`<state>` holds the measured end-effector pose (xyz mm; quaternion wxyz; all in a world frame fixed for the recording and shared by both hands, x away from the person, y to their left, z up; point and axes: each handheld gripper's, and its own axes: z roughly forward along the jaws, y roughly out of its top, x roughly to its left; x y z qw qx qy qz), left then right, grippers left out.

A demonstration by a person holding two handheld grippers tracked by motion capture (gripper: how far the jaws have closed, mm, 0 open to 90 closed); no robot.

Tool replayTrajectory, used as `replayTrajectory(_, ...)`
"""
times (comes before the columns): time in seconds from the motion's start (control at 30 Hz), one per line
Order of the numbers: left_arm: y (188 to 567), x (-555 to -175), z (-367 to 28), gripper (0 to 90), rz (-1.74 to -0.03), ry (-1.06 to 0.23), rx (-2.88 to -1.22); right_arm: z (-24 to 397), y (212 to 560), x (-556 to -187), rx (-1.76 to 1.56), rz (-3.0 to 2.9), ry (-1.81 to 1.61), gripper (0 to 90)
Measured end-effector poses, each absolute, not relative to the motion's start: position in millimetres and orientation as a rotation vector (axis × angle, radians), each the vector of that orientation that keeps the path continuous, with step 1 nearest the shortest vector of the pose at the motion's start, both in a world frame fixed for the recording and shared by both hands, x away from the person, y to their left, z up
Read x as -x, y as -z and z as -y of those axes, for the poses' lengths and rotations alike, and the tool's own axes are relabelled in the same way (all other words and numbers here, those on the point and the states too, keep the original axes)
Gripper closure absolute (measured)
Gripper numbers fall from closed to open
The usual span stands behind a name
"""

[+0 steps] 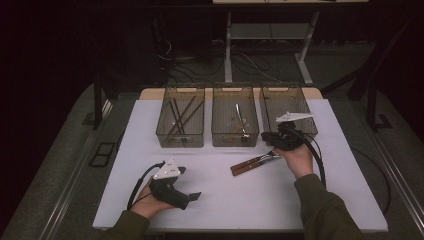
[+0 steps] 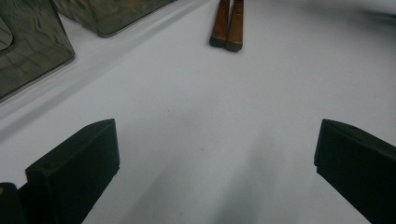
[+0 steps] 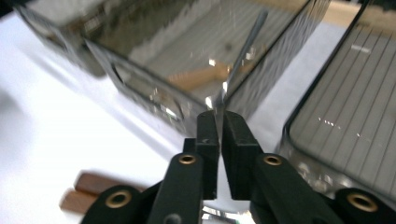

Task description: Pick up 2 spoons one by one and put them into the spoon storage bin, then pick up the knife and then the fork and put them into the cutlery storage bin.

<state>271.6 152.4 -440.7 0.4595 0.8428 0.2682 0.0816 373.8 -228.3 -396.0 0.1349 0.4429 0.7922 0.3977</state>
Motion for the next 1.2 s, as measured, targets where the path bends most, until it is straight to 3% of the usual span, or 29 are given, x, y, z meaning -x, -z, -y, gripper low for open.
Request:
replayTrajectory(0.57, 440, -270, -151, 0.0, -0.662, -0.21, -2.08, 237, 433, -383, -1.328, -2.388, -0.953, 89.5)
replayTrajectory(1.2, 440, -270, -151, 0.0, -0.66, -0.209, -2.082, 229, 442, -384, -1.291, -2.461, -0.868, 89.5)
